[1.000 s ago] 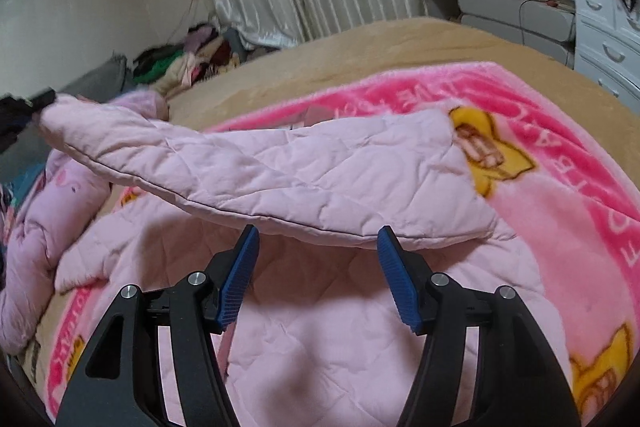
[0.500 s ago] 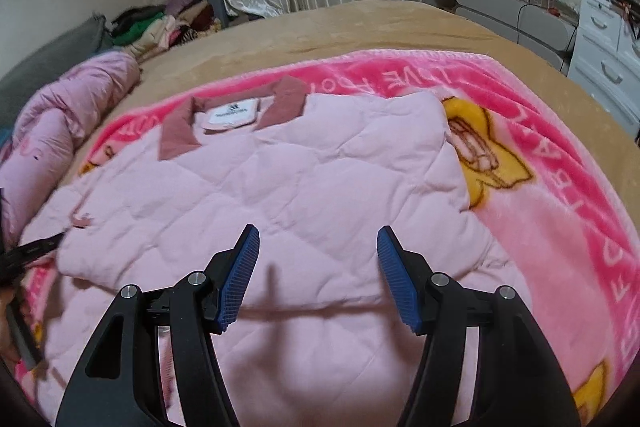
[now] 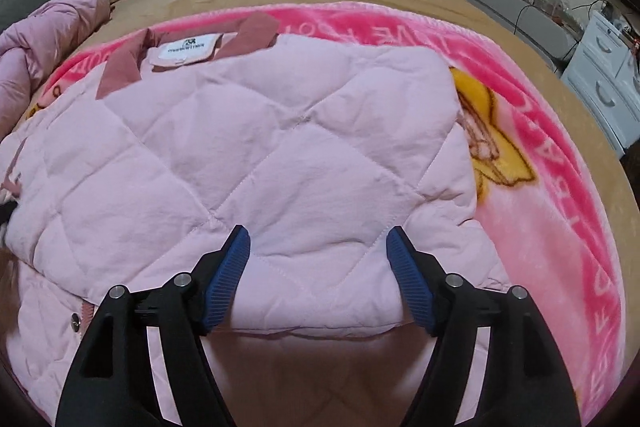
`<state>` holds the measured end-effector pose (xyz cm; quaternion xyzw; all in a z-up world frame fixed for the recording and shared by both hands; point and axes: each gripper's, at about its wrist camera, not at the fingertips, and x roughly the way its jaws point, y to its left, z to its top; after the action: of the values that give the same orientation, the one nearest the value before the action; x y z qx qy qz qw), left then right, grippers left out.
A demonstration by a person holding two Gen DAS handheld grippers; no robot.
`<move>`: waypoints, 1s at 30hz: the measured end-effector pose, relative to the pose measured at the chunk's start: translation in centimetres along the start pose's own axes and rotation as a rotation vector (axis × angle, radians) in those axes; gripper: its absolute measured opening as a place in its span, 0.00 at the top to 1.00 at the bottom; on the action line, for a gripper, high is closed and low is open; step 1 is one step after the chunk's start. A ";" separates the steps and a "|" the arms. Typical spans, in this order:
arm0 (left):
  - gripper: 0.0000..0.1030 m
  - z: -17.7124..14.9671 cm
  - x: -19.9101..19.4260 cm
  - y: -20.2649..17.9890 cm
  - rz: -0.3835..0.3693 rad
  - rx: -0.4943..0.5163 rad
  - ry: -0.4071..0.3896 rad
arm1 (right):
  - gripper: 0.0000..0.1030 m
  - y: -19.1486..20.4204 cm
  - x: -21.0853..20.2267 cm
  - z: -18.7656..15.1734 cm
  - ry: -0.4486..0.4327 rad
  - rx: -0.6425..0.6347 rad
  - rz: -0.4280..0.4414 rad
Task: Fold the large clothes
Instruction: 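Fold the front panel over toward the folded sleeve and open the left tool, then move the left tool to the other sleeve cuff of the jacket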
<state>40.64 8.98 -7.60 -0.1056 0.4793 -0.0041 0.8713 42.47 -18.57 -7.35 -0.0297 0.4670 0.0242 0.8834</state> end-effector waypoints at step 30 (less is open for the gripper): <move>0.09 -2.3 -8.9 3.6 0.078 -0.047 -0.112 | 0.06 3.8 -9.9 -2.4 -0.183 0.021 0.196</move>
<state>33.54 13.01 -2.02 -0.1071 0.4333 0.0470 0.8936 34.68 -15.12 -0.62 0.0276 0.3854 0.1081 0.9160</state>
